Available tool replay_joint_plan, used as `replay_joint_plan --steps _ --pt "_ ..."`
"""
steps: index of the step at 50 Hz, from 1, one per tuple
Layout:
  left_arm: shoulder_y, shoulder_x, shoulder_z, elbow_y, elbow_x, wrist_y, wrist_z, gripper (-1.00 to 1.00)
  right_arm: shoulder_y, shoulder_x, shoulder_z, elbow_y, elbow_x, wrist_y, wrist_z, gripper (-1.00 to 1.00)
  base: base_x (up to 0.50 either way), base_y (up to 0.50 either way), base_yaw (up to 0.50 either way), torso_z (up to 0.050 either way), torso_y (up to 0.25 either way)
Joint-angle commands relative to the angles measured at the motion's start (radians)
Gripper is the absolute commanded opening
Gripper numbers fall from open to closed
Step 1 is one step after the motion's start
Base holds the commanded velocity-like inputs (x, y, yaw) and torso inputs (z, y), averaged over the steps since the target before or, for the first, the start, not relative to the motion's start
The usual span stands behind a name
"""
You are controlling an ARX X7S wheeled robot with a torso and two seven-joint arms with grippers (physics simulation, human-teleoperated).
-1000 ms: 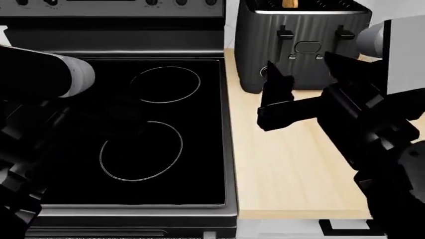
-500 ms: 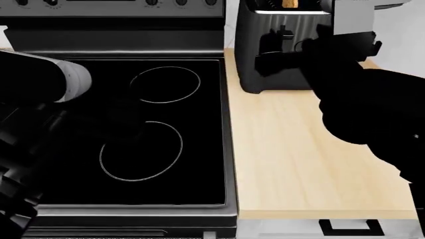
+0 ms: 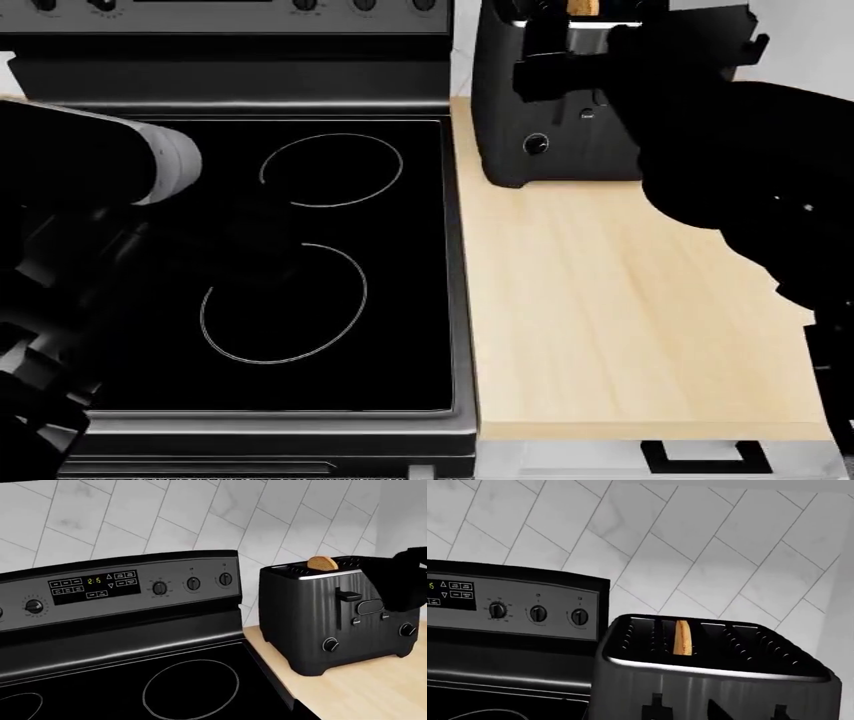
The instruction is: Push down the lever of the toaster to turn it on.
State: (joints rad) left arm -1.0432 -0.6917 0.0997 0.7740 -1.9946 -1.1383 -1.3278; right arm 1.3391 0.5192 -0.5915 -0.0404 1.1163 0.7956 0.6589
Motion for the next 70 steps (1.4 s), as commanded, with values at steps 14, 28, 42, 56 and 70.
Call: replay_joint_plan --steps 14,28,42,56,70 --pt "0.004 -0.014 0.006 0.003 0.011 0.012 0.017 1.0 0.027 -0.029 0.012 0.057 0.005 -0.009 -0.01 -1.0 0.0 0.0 0.0 0.0 0.0" --pt "-0.034 -0.009 0.041 -0.017 0.004 0.02 0.007 1.0 0.026 -0.02 0.013 0.068 -0.005 -0.019 -0.015 -1.0 0.0 0.0 0.0 0.0 0.0" --pt "-0.034 -0.015 0.048 -0.017 0.012 0.026 0.011 1.0 0.035 -0.036 0.001 0.148 -0.048 -0.048 -0.032 -1.0 0.0 0.0 0.0 0.0 0.0" --pt "0.015 -0.023 0.026 0.009 0.042 0.028 0.043 1.0 0.031 -0.052 -0.025 0.193 -0.087 -0.081 -0.074 -1.0 0.0 0.0 0.0 0.0 0.0" --pt "0.033 -0.026 0.023 0.017 0.059 0.033 0.057 1.0 0.044 -0.074 -0.046 0.284 -0.134 -0.117 -0.113 -1.0 0.0 0.0 0.0 0.0 0.0"
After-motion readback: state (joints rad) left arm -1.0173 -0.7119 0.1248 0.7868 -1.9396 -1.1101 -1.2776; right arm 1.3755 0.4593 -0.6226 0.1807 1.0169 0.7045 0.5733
